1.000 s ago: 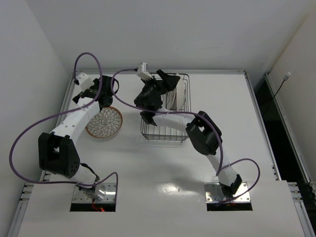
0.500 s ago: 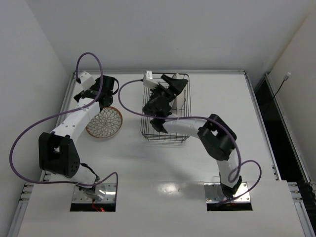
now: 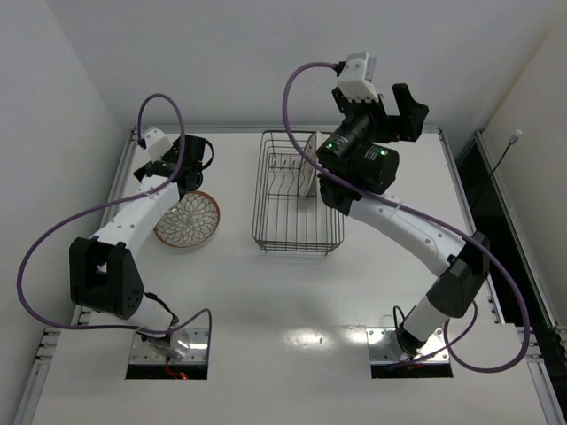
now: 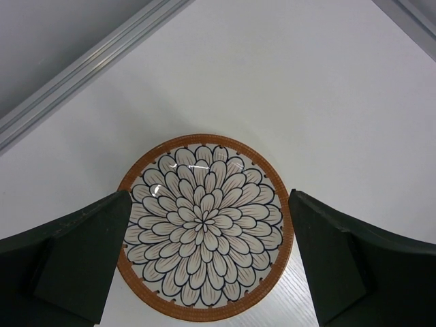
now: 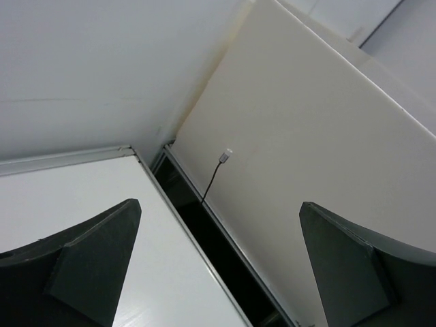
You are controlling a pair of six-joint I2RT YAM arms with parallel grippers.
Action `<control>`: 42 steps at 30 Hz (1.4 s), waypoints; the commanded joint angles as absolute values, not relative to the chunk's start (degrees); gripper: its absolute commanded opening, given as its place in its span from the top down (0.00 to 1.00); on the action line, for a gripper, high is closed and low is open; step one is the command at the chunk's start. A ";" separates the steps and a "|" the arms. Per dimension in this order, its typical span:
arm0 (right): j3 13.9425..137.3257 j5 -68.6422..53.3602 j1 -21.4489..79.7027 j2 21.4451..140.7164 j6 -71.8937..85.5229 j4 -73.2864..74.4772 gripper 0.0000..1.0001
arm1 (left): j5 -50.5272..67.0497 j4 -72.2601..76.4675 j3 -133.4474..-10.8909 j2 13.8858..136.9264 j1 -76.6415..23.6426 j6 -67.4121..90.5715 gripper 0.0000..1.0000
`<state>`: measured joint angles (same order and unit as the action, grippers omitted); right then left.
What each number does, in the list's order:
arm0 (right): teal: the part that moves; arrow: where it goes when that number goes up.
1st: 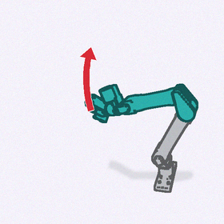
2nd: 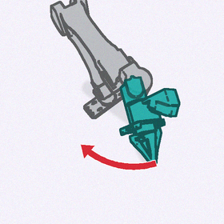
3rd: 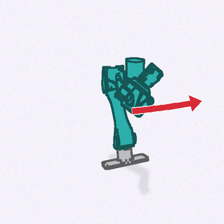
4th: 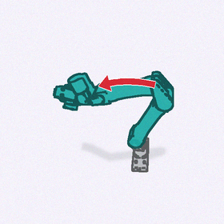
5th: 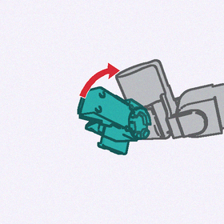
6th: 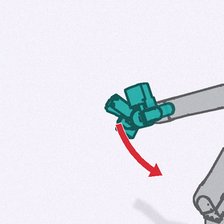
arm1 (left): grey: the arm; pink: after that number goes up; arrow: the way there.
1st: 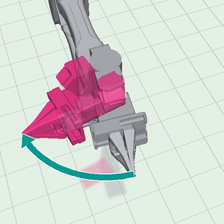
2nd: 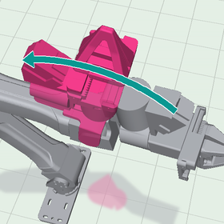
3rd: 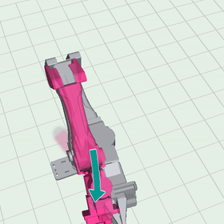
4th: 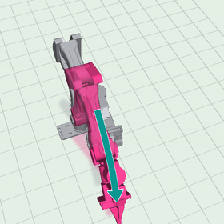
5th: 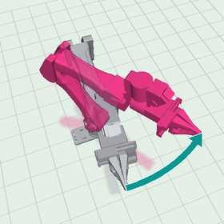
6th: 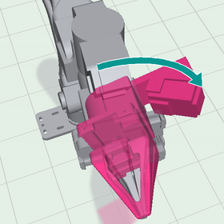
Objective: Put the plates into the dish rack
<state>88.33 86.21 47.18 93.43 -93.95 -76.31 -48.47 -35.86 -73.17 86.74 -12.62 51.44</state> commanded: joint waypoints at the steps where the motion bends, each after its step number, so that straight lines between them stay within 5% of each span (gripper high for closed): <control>1: 93.42 90.18 44.65 93.69 -94.57 -99.05 0.00 | -48.25 -34.28 -73.21 85.78 -12.66 50.98 0.01; 14: 116.44 77.53 41.58 108.98 -82.22 -85.28 0.00 | -46.59 -33.75 -73.21 85.78 -12.66 50.45 0.01; 25: 103.40 65.65 36.74 105.48 -49.61 -76.93 0.00 | -44.91 -33.22 -73.21 86.31 -12.66 49.92 0.01; 28: 89.64 55.16 37.35 93.55 -22.06 -57.51 0.00 | -44.30 -33.22 -73.21 86.31 -12.66 49.92 0.01; 31: 83.86 28.53 31.22 84.40 13.64 -36.90 0.00 | -44.30 -33.22 -73.21 86.31 -12.66 49.92 0.01; 38: 97.89 -8.19 24.71 87.18 27.41 -6.58 0.00 | -42.99 -32.61 -73.21 86.31 -12.66 49.31 0.01; 42: 107.55 -17.05 22.33 88.59 27.42 17.88 0.00 | -40.79 -31.99 -73.21 86.92 -12.66 47.55 0.01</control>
<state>102.74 -1.74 23.64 87.15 20.78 -5.98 -42.46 -33.93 -73.17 86.78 -12.62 49.19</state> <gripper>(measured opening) 1.001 0.992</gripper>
